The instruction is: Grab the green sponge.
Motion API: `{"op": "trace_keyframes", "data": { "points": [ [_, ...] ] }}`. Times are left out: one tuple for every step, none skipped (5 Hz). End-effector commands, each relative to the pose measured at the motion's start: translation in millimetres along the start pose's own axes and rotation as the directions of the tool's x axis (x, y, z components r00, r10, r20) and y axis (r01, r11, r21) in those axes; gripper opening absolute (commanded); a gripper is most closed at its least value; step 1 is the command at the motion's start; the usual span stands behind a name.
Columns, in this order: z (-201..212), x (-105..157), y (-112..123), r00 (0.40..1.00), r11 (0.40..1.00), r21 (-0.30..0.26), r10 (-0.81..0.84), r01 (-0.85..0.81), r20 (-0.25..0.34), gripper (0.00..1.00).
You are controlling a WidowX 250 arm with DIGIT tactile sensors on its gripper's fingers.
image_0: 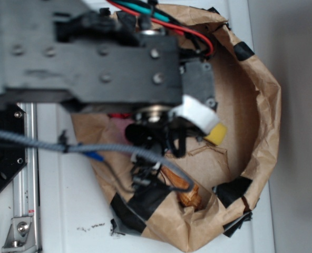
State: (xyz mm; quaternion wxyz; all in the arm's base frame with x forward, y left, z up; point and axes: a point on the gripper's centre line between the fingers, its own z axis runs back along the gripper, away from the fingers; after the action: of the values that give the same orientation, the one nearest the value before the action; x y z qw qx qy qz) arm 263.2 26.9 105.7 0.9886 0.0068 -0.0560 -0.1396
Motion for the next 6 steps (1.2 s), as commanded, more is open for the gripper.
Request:
{"op": "trace_keyframes", "data": {
  "points": [
    [-22, 28, 13, 1.000, 1.000, -0.001, 0.000, 0.000, 0.019, 1.00],
    [-31, 38, 14, 1.000, 1.000, -0.015, -0.010, 0.011, 0.014, 1.00],
    [-53, 53, 10, 0.998, 0.998, -0.016, -0.058, 0.057, -0.024, 1.00],
    [-84, 64, -4, 0.986, 0.994, 0.015, -0.110, 0.113, -0.128, 1.00],
    [-85, 64, -17, 0.986, 0.994, -0.029, -0.107, 0.105, -0.126, 0.75],
    [-71, 56, -20, 0.990, 0.998, -0.016, -0.057, 0.056, -0.130, 0.00]
  ]
}}
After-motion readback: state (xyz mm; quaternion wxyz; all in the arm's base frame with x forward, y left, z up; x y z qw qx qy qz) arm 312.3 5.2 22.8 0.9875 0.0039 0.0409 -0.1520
